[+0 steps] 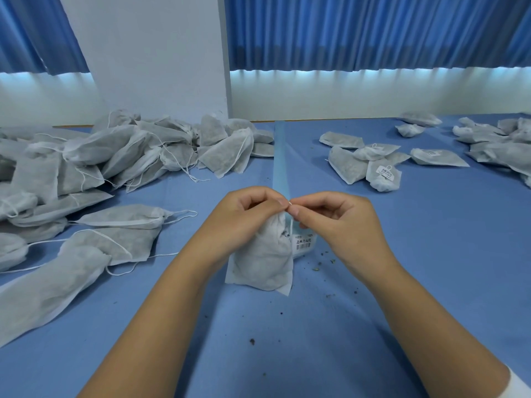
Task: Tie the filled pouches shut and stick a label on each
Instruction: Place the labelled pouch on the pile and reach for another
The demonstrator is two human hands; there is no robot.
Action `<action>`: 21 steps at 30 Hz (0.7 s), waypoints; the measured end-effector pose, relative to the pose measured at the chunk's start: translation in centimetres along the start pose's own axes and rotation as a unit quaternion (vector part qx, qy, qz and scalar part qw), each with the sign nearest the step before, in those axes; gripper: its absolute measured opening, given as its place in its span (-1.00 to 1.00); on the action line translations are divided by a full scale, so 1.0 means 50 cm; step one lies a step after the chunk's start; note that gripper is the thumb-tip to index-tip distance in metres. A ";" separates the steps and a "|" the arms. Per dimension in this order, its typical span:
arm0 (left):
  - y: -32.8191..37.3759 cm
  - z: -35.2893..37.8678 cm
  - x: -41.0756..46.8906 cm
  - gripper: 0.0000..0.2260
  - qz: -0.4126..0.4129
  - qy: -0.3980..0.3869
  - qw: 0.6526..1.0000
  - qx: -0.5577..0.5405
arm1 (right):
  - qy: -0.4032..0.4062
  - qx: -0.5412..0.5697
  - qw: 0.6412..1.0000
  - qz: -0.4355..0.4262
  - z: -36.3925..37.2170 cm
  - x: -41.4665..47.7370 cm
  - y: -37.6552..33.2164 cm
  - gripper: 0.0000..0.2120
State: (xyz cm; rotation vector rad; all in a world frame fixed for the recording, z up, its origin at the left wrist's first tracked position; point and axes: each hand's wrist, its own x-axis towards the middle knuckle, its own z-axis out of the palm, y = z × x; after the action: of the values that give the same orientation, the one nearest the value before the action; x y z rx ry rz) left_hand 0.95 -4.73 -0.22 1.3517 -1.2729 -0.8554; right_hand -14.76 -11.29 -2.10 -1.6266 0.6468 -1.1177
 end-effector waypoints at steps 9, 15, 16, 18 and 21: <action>-0.003 0.009 0.006 -0.74 -0.053 0.034 0.998 0.007 | 0.039 -0.015 0.998 -0.044 0.002 0.003 0.001 -0.95; -0.002 0.011 0.000 -0.74 -0.071 -0.049 0.996 -0.008 | 0.029 -0.002 0.998 -0.062 0.006 0.001 0.001 -0.91; -0.002 0.011 0.000 -0.77 -0.075 -0.061 0.995 -0.016 | 0.032 -0.005 0.997 -0.063 0.006 0.001 0.000 -0.89; -0.003 0.012 0.000 -0.82 -0.075 -0.058 0.995 -0.020 | 0.032 -0.004 0.997 -0.063 0.005 0.000 0.000 -0.88; -0.004 0.011 0.002 -0.74 -0.057 -0.028 0.998 -0.001 | 0.033 -0.014 0.997 -0.067 0.005 0.000 0.000 -0.91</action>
State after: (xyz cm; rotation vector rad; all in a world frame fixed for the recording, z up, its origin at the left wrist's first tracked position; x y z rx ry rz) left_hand 0.51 -4.98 -0.52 1.4179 -1.2461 -0.9801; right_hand -14.54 -11.19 -2.13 -1.6838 0.6056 -1.2679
